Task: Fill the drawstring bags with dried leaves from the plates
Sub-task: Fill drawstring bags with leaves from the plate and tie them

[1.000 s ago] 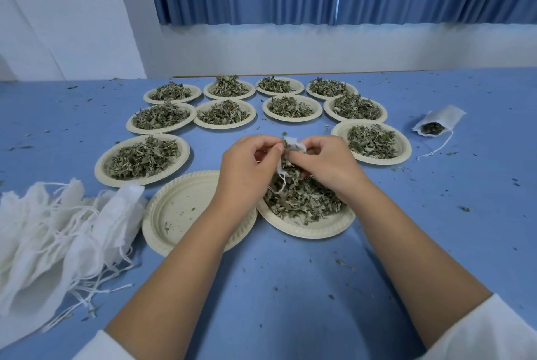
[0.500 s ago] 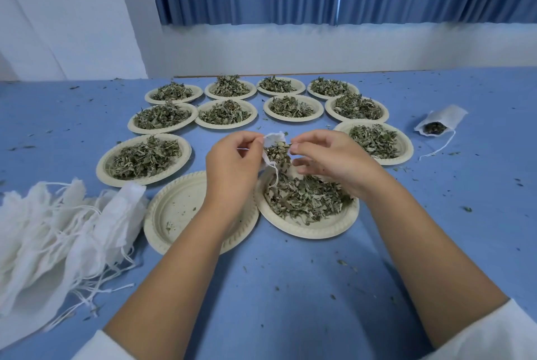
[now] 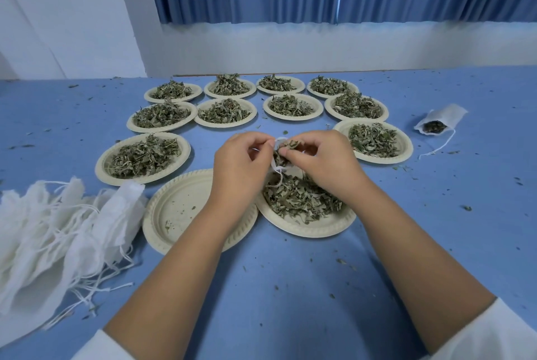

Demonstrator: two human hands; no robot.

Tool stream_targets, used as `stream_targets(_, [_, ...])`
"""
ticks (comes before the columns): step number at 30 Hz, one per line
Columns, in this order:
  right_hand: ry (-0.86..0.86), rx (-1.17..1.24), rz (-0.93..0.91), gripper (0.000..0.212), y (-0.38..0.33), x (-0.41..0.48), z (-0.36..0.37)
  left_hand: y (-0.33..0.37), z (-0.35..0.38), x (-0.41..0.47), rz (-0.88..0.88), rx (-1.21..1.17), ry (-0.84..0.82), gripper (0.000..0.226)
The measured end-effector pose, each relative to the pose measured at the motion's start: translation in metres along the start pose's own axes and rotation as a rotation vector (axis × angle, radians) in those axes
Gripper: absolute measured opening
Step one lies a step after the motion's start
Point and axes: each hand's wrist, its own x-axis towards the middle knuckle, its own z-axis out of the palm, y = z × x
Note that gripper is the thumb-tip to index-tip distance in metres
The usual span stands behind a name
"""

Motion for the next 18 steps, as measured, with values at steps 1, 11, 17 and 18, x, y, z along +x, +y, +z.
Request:
stream_targets(1, [0.004, -0.047, -0.025, 0.006, 0.001, 0.0, 0.001, 0.0, 0.001, -0.001, 0.022, 0.01, -0.014, 0.01])
stream_targets(11, [-0.136, -0.072, 0.076, 0.025, -0.001, 0.0, 0.001, -0.003, 0.005, -0.002, -0.055, -0.031, 0.012, 0.018])
stream_targets(17, [-0.077, 0.065, 0.067, 0.016, -0.005, 0.0, -0.007, -0.001, 0.001, -0.001, -0.15, -0.124, 0.052, 0.016])
stream_targets(18, [-0.068, 0.063, 0.056, 0.013, -0.007, -0.001, -0.007, -0.001, 0.001, -0.001, -0.158, -0.127, 0.051, 0.016])
